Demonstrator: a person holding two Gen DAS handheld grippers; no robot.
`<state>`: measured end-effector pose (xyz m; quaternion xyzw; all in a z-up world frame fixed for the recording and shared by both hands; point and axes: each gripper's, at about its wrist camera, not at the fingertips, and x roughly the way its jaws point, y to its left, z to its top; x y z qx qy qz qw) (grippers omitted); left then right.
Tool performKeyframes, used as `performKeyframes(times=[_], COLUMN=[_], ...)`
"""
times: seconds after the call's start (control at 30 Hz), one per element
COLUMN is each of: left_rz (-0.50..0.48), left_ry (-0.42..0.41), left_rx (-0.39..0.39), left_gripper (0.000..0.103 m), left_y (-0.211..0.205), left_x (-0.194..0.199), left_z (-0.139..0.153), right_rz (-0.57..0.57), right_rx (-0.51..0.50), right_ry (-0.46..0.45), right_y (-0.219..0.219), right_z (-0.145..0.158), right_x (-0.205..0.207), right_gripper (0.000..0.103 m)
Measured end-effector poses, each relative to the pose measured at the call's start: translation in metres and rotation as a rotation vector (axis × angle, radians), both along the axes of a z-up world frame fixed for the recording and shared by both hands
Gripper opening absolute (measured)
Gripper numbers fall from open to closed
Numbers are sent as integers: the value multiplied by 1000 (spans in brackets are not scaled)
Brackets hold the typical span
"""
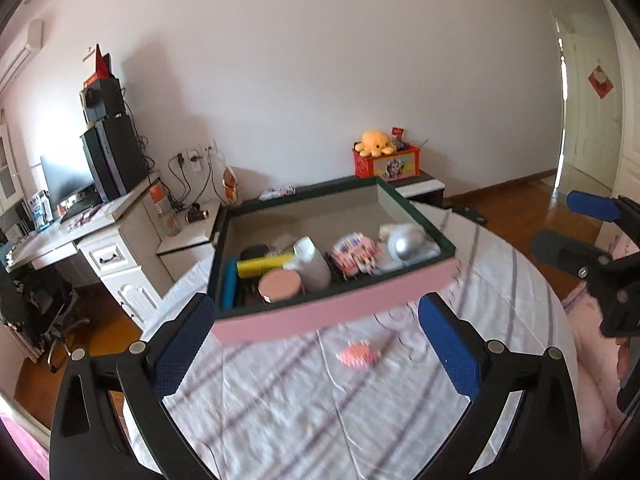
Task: Organize rigid objects
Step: 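Move the left tool to the pink block piece and grasp it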
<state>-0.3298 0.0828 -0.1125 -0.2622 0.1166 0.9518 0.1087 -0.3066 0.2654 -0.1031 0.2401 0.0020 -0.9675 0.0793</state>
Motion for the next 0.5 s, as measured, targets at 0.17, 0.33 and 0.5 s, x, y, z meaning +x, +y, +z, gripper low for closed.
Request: performKeyframes(times=[0.17,0.33,0.5], left_rz=[-3,14,45], left_ry=[-43,-124,-222], left_rx=[-14,-20,-27], left_gripper=[103,103,103], left_y=[10,18,23], left_x=[7,-4,-29], left_z=[-15,-44,-78], right_rz=[-23,-34,-50], right_rx=[-34,-51,-57], right_ry=[-28,-76,-110], right_y=[20,30,41], right_z=[-14,-33,-51], right_x=[14,14,9], right_gripper=[103,103,103])
